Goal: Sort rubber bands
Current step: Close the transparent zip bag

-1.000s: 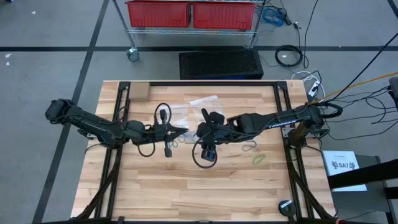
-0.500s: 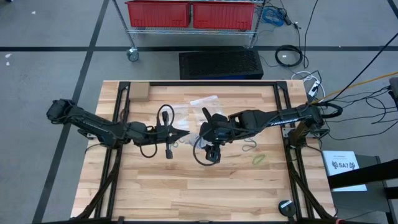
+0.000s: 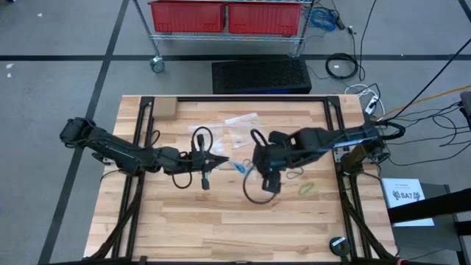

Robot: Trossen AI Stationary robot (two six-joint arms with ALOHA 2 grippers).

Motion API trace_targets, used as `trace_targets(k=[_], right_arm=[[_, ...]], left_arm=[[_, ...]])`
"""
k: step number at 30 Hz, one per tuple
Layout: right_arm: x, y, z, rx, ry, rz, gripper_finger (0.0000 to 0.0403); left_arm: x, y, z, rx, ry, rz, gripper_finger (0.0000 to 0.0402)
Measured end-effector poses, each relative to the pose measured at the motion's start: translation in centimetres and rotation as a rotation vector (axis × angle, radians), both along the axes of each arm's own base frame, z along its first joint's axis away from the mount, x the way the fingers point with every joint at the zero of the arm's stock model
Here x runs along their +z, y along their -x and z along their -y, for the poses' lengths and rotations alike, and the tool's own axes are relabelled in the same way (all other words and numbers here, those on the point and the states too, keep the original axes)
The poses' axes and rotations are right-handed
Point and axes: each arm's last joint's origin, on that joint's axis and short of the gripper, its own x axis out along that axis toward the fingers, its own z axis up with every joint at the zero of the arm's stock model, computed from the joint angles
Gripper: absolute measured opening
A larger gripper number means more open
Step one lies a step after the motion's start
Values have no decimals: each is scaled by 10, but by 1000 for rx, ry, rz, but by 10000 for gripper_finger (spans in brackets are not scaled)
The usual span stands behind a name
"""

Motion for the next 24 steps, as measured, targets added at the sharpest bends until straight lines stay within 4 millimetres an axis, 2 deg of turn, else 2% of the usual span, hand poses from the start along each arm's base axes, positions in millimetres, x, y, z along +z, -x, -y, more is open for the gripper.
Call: trace_targets(k=[2, 5, 12, 18, 24], right_arm=[[-9, 3, -7, -11, 45, -37, 174], [-35, 5, -20, 10, 82, -114, 141], [-110, -1, -42, 79, 88, -126, 16], [-158, -1, -52, 87, 42, 30, 2], [-198, 11, -58, -16, 107, 114, 3]], left_arm=[[0, 0, 0, 1, -11, -2, 0], [-2, 0, -1, 15, -38, -25, 0], [-15, 0, -5, 32, -39, -160, 0], [-25, 3, 2, 1, -39, -257, 0], [-26, 7, 17, -59, -45, -261, 0]])
